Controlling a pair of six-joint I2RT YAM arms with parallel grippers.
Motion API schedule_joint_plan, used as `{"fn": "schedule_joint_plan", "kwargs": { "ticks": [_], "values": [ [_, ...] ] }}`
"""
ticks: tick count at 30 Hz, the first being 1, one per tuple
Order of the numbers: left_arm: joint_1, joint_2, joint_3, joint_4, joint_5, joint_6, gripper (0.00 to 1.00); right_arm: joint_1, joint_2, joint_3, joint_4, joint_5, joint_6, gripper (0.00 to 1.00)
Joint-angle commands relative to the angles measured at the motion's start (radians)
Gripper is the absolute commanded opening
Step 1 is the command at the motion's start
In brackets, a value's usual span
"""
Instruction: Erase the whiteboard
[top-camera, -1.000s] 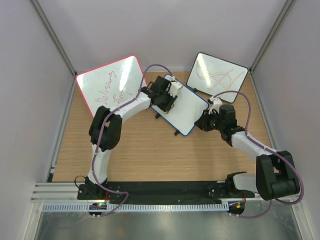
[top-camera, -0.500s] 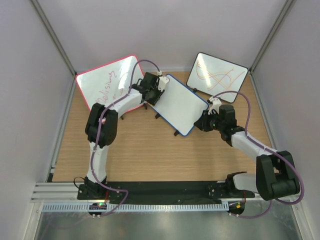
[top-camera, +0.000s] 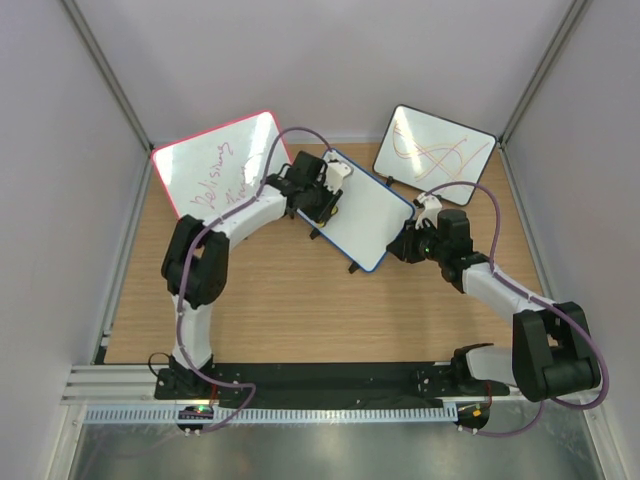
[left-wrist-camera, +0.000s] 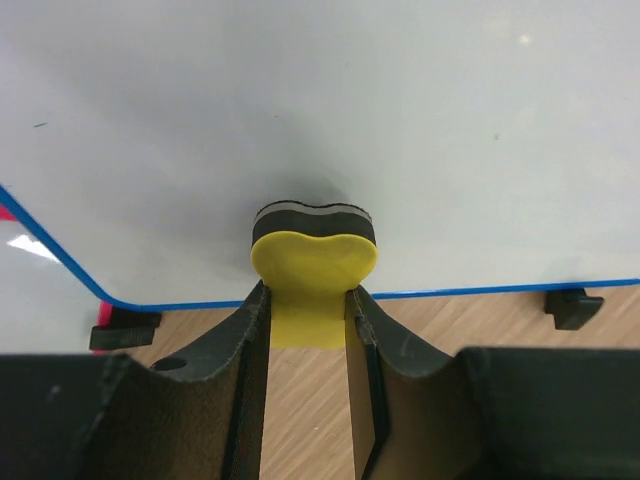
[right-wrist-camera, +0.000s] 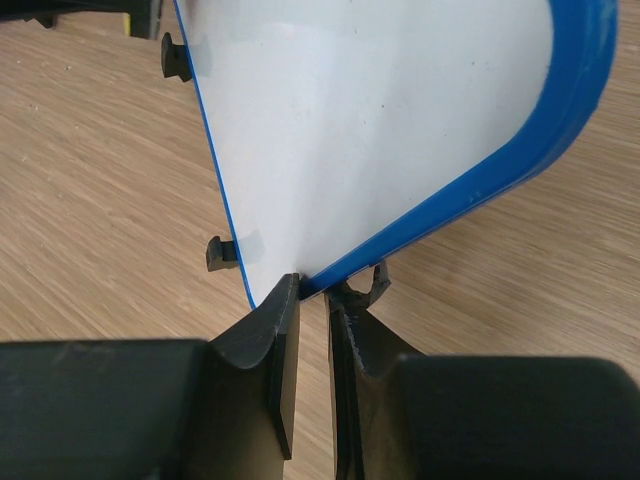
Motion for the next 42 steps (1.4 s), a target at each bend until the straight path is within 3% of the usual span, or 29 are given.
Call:
{"fn": "schedule_joint_plan", "kwargs": {
  "ticks": [1, 8, 16, 20, 33, 42],
  "values": [
    [0.018, -0.128, -0.005, -0.025, 0.051, -0.008, 0.0, 0.018, -0.021, 0.002, 0.002, -0.026, -0.038, 0.01],
    [0.093, -0.278, -0.184, -0.071, 0.099, 0.056, 0.0, 0.018, -0.022, 0.009, -0.013, -0.007, -0.036, 0.01],
    [0.224, -0.441, -0.427, -0.168, 0.065, 0.2, 0.0, 0.018, -0.088, 0.02, -0.113, 0.02, -0.036, 0.01],
    [0.236, -0.491, -0.533, -0.211, 0.007, 0.263, 0.0, 0.018, -0.087, 0.026, -0.16, 0.023, -0.038, 0.01],
    [0.236, -0.461, -0.683, -0.192, -0.204, 0.322, 0.01, 0.018, -0.062, 0.034, -0.162, 0.023, -0.022, 0.02],
    [0.235, -0.43, -0.706, -0.188, -0.194, 0.331, 0.25, 0.019, -0.061, 0.031, -0.16, 0.029, -0.021, 0.08]
  ]
}}
